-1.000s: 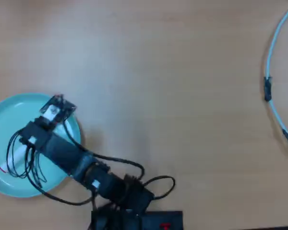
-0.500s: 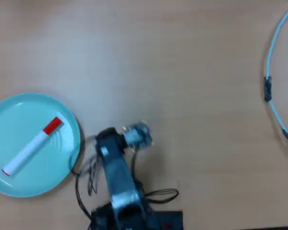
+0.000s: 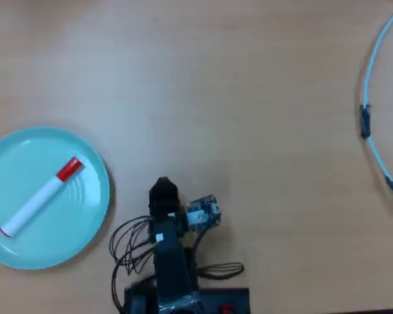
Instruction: Pick up the red pen and put it in the green bowl
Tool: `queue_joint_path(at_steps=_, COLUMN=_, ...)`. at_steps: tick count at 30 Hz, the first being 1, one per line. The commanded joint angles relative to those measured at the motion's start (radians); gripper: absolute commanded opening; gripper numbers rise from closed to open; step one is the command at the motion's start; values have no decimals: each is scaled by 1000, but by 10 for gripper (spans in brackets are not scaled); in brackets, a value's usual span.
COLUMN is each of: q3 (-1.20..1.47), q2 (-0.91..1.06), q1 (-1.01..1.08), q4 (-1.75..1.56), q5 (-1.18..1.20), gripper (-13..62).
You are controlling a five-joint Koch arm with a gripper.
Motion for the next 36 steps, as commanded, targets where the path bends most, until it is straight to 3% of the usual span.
queue_joint_path(at_steps=1, q3=6, q2=92, q1=32, q4=-40, q5=28, gripper=325)
queue_joint_path(at_steps=9, q3=106, q2=91, q1=218, q4=-44, q5=21, gripper=325)
queue_joint_path(at_steps=19, q3=316, q2=91, q1=210, q4=-107, q5=31, gripper=325)
queue_joint_path(at_steps=36, q3=314, q2=91, q1=209, q4=-107, q5=31, gripper=325)
